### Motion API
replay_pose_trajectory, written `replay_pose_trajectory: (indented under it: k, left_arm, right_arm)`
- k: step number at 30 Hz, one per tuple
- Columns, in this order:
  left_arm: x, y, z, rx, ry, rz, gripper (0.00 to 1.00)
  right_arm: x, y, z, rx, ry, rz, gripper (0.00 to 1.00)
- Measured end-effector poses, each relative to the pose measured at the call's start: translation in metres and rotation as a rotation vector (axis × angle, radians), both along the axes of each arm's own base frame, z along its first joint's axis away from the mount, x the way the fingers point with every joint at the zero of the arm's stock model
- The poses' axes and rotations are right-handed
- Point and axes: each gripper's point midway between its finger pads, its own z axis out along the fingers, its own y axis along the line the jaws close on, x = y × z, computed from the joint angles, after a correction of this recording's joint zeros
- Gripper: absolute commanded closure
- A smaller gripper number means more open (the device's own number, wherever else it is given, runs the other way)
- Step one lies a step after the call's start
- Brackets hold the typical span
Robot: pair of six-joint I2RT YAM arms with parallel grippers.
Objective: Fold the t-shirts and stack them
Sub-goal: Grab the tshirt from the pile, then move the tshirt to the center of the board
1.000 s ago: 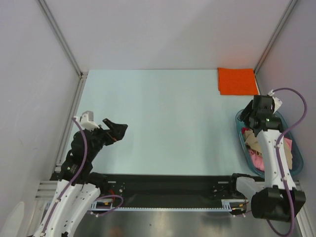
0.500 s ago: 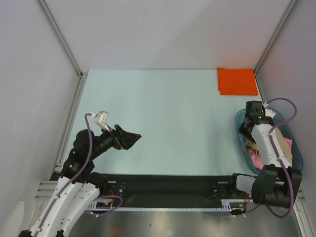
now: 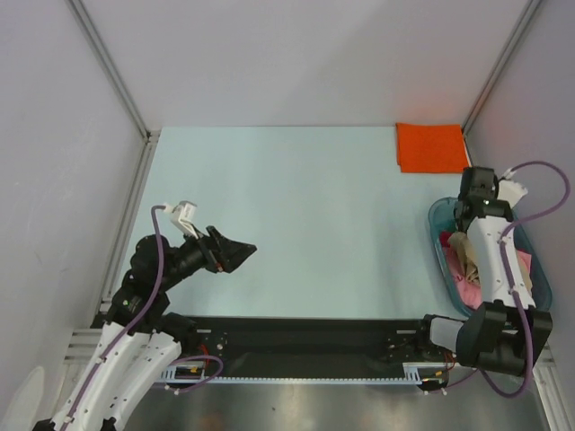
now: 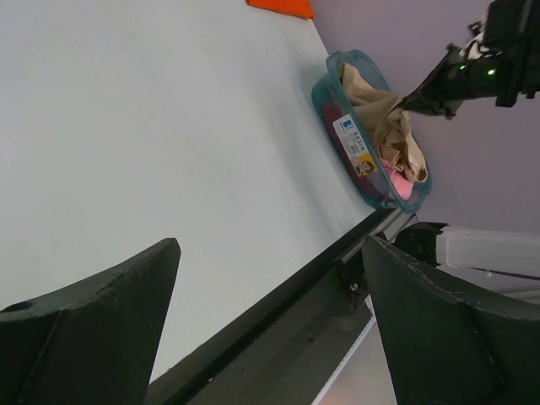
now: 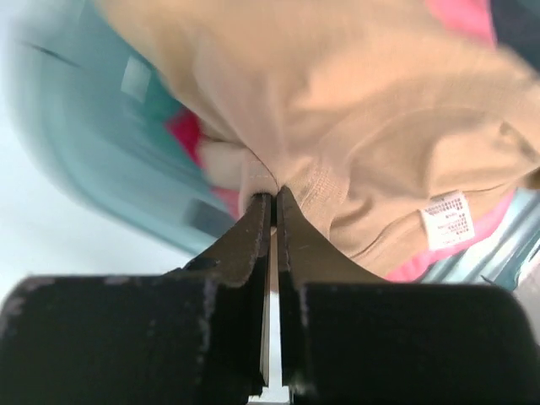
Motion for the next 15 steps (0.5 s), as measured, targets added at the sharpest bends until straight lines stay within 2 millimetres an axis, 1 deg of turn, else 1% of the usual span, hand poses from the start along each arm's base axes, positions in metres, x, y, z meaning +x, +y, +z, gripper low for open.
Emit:
replay_pose_trajectory:
  k: [1, 2, 3, 4, 5, 6, 8, 9, 10, 11, 12, 13, 14, 15]
  left_arm:
    - [-0.001, 0.000, 0.001, -0.003, 0.003, 0.000, 0.05]
    - [-0.001, 0.000, 0.004, -0.005, 0.004, 0.002, 0.05]
    - [-0.002, 0.001, 0.007, -0.008, 0.004, 0.004, 0.05]
    - [-0.003, 0.001, 0.011, -0.011, 0.003, 0.005, 0.05]
    - [-0.004, 0.002, 0.016, -0.014, -0.002, 0.007, 0.04]
    - [-0.005, 0.003, 0.020, -0.015, -0.007, 0.008, 0.04]
    - [-0.007, 0.005, 0.032, -0.019, -0.022, 0.019, 0.04]
    - [-0.007, 0.007, 0.039, -0.022, -0.035, 0.027, 0.04]
    - [-0.008, 0.009, 0.046, -0.025, -0.047, 0.035, 0.04]
    - [-0.008, 0.011, 0.054, -0.026, -0.057, 0.049, 0.03]
    - [-0.009, 0.013, 0.060, -0.028, -0.069, 0.059, 0.03]
    - [-0.009, 0.016, 0.068, -0.030, -0.082, 0.076, 0.03]
    - [-0.010, 0.018, 0.074, -0.032, -0.092, 0.085, 0.03]
    - [-0.010, 0.021, 0.081, -0.036, -0.106, 0.102, 0.03]
  right_arm:
    - [0.007, -0.001, 0.017, -0.009, -0.041, 0.002, 1.00]
    - [0.018, -0.002, 0.046, -0.023, -0.121, 0.006, 1.00]
    - [0.026, -0.003, 0.070, -0.035, -0.192, 0.010, 1.00]
    - [0.035, -0.001, 0.105, -0.045, -0.301, 0.027, 1.00]
    - [0.039, 0.003, 0.134, -0.054, -0.396, 0.045, 1.00]
    - [0.044, 0.010, 0.170, -0.061, -0.522, 0.080, 1.00]
    - [0.041, 0.033, 0.242, -0.056, -0.774, 0.182, 1.00]
    - [0.036, 0.042, 0.273, -0.054, -0.873, 0.227, 1.00]
    - [0.032, 0.059, 0.311, -0.040, -0.988, 0.303, 1.00]
    - [0.025, 0.072, 0.344, -0.032, -1.083, 0.362, 1.00]
    - [0.018, 0.088, 0.382, -0.016, -1.186, 0.443, 1.00]
    - [0.009, 0.100, 0.412, -0.006, -1.274, 0.505, 1.00]
    - [0.007, 0.118, 0.441, 0.018, -1.358, 0.592, 1.00]
    - [0.002, 0.135, 0.464, 0.054, -1.425, 0.678, 1.00]
